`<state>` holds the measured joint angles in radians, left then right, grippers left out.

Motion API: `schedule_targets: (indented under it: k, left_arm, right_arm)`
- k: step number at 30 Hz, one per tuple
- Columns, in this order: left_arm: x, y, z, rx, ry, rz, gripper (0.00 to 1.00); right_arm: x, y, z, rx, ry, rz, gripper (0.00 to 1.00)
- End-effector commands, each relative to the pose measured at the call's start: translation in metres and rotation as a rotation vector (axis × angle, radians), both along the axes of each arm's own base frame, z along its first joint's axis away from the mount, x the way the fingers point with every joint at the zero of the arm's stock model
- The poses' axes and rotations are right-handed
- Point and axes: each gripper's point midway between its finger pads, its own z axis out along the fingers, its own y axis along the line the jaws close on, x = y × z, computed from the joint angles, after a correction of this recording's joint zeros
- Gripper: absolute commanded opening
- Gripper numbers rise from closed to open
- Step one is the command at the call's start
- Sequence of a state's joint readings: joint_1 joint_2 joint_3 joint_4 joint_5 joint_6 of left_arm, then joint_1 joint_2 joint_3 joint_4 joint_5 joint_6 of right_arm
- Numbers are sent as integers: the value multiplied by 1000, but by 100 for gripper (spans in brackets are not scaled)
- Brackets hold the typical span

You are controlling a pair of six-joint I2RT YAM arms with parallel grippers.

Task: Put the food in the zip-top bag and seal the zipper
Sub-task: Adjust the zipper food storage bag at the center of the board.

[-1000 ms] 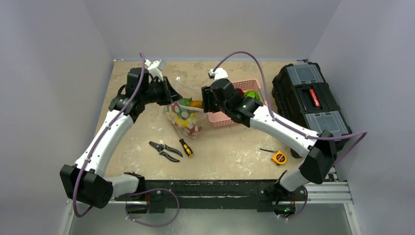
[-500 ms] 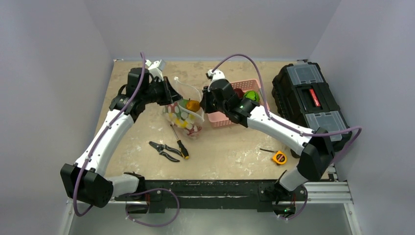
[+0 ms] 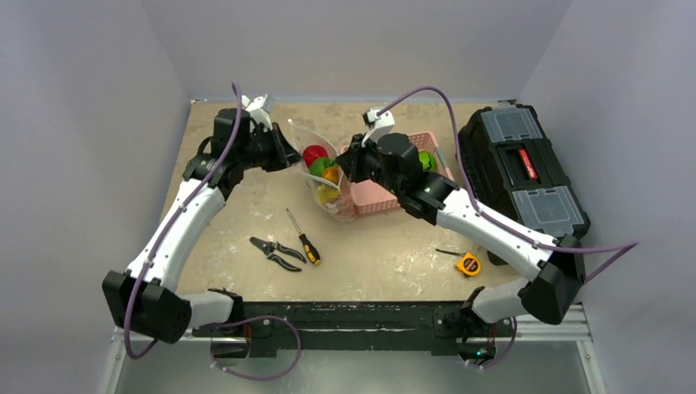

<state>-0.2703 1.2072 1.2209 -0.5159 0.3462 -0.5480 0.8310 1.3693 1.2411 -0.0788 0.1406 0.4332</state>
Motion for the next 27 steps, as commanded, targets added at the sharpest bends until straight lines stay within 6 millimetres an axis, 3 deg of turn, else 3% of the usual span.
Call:
schedule_targets:
  k: [1, 6, 13, 17, 22, 24, 27]
  left_arm:
    - [12, -7, -8, -35, 79, -13, 0]
    - [10, 1, 1, -35, 2, 26, 0]
    - [13, -8, -10, -49, 78, -16, 0]
    - [13, -8, -10, -50, 73, -14, 0]
    - [13, -7, -10, -47, 75, -13, 0]
    - [13, -7, -9, -46, 73, -11, 0]
    - [13, -8, -9, -50, 74, -16, 0]
  right_arm:
    - [15, 3, -1, -19, -24, -38, 0]
    - [10, -8, 25, 17, -83, -57, 0]
    - [4, 0, -1, -44, -16, 4, 2]
    - [3, -1, 9, -69, -19, 8, 26]
    - [2, -22, 43, -45, -93, -54, 57]
    - [2, -34, 52, -39, -116, -99, 66]
    - [8, -54, 59, -41, -140, -182, 68]
